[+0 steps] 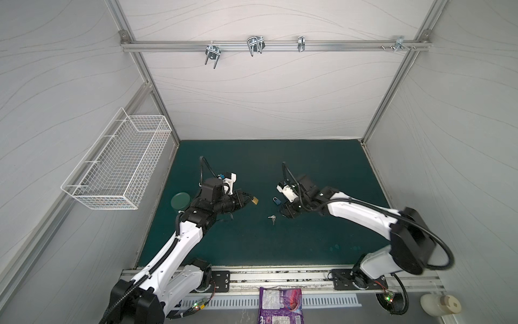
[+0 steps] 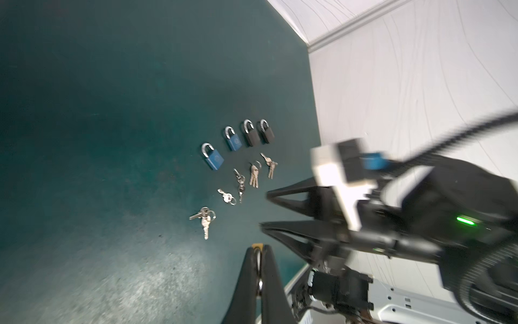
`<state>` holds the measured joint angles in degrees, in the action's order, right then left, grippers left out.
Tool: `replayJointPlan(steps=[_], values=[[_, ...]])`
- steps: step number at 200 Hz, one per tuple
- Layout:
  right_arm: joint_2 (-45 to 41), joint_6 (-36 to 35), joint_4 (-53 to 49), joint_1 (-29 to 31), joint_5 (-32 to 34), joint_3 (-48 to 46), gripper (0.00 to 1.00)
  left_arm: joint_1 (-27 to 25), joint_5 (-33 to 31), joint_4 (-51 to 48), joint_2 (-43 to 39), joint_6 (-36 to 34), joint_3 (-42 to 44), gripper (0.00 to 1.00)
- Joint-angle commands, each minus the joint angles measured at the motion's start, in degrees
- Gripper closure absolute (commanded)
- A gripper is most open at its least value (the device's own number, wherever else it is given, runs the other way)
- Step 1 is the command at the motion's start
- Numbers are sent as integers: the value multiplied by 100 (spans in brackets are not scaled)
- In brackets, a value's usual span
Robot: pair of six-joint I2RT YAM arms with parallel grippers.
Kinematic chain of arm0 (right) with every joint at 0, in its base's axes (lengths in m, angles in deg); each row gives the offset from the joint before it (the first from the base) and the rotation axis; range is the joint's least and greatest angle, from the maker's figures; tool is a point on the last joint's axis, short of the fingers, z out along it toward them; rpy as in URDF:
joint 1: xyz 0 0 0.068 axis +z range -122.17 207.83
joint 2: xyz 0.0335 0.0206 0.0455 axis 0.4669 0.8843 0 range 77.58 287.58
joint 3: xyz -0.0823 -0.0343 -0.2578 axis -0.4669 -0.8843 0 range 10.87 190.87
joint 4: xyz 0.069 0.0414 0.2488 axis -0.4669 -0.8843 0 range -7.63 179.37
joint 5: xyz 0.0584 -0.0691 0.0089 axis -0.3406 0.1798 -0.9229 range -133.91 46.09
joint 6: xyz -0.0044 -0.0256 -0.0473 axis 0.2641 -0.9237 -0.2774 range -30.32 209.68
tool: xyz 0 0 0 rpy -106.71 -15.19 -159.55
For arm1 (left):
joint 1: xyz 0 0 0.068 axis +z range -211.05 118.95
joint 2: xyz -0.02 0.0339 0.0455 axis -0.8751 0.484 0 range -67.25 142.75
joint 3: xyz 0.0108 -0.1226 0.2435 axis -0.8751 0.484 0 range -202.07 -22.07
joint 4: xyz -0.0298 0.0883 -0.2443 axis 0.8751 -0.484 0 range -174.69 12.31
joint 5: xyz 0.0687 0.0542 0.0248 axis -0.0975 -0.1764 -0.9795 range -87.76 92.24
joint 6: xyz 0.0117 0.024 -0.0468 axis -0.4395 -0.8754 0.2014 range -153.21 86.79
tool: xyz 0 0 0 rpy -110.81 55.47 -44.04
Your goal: Lock with the key
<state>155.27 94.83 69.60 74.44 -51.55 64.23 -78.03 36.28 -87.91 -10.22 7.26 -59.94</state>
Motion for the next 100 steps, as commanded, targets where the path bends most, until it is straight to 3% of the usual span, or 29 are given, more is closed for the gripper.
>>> replayJointPlan(steps=[1,45,52,59,100], values=[[-966,-623,685,2,-25,-337,33,-158,680,531,286,-217,-520,100],[-1495,-1252,264,262,115,-53,22,-973,701,732,982,-351,-1190,100],[-1447,-1240,147,306,110,56,10,-1087,694,846,1055,-329,-1234,100],[-1414,-1232,66,321,-9,131,7,-1180,679,925,1117,-333,-1280,100],[-1386,-1017,19,349,-113,270,6,-1492,666,1017,1325,-380,-1485,100]])
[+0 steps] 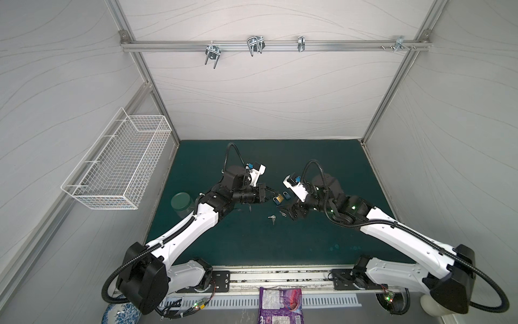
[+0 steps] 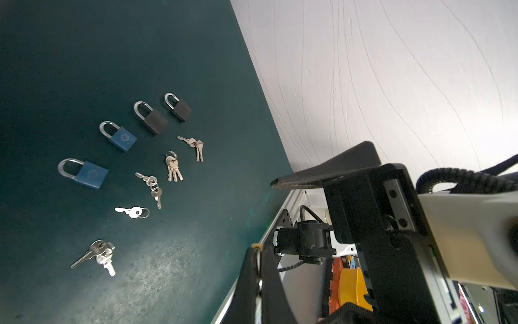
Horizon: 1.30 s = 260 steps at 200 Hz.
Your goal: Lock with the key
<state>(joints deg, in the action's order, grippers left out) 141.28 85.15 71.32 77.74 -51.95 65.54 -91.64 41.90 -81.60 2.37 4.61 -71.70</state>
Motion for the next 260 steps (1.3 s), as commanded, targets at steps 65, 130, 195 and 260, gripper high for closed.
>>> replayJointPlan(steps=[65,130,195,260], values=[[470,-11,-348,14,214,443,25,-265,139,416,29,-118,-306,100],[560,51,-353,13,145,518,58,-264,165,415,-15,-161,-315,100],[434,121,-423,13,73,474,83,-263,141,504,-147,-99,-368,100],[242,48,-683,14,275,386,100,181,-335,276,-746,-25,-495,67]])
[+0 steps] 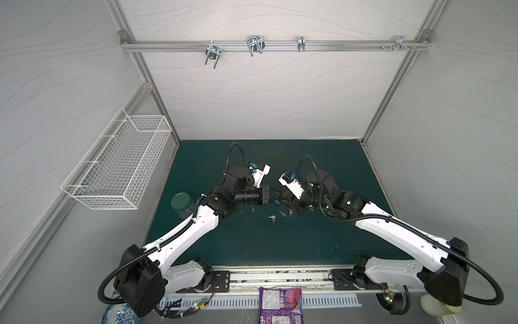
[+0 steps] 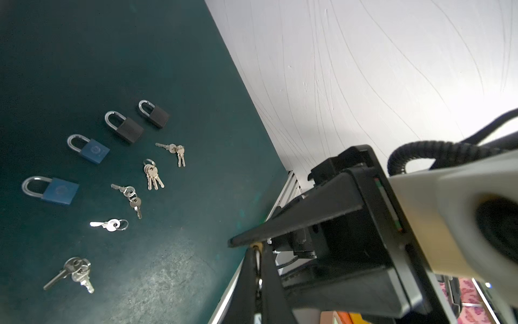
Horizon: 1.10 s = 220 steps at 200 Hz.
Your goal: Lock with the key
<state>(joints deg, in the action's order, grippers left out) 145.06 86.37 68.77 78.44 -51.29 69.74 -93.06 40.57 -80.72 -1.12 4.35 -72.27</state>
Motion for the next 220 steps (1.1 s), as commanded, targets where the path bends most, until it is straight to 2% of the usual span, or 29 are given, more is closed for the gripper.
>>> replayJointPlan(steps=[1,14,31,61,90,113,131,172,220], values=[[-142,-74,-427,-58,206,-33,100,338,-206,180,-402,-1,-438,66],[-167,-48,-470,-52,204,-10,100,551,-371,-13,-603,-45,-423,50],[-62,-57,-619,-51,271,82,100,809,-875,-591,-891,-310,-421,37],[671,-29,-1237,-8,307,597,100,926,-2344,-1957,-1255,-790,-453,31],[1705,271,-1634,141,654,1176,100,1028,-3211,-2620,-1527,-522,-128,29],[2443,613,-1724,160,644,1569,100,1320,-3305,-2616,-1891,-135,448,25],[2929,962,-1667,161,770,1785,100,1691,-3011,-2559,-2128,70,833,20],[4151,1242,-1893,151,915,2528,100,1944,-3085,-2818,-2359,-108,1020,2],[5050,1285,-2032,72,932,3132,100,1944,-3241,-2988,-2634,-227,1044,1]])
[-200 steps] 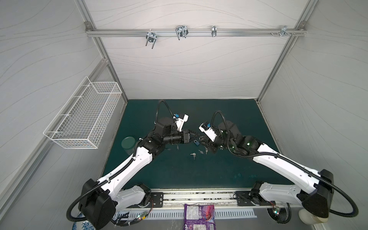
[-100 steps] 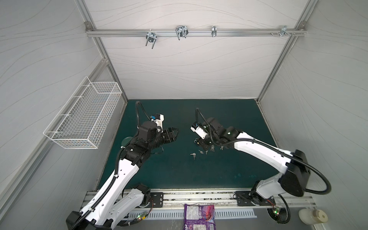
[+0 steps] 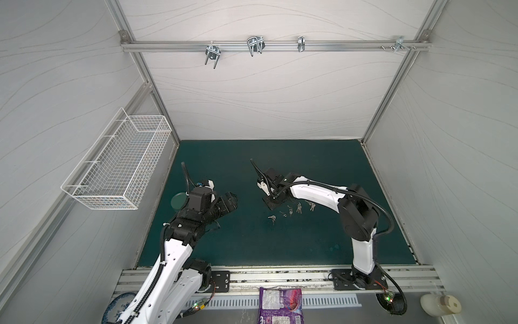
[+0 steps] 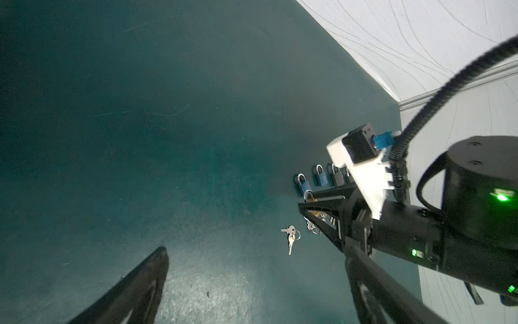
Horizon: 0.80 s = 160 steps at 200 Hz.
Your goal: Lock with the key
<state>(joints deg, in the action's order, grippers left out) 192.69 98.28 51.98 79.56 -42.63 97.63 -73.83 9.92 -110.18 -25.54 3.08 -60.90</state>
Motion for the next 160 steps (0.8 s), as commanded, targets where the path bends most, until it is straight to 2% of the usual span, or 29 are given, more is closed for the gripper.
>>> replayJointPlan(steps=[1,74,123,160], values=[[303,92,-355,-39,71,355,100,25,-178,-40,-195,-102,-87,1],[933,-29,-699,-40,114,856,89,21,-154,211,-469,-90,113,1],[1081,-102,-849,-31,31,948,72,21,-134,447,-408,-114,95,1],[1040,-124,-854,-42,-221,1010,53,19,-669,577,-249,-174,-51,1]])
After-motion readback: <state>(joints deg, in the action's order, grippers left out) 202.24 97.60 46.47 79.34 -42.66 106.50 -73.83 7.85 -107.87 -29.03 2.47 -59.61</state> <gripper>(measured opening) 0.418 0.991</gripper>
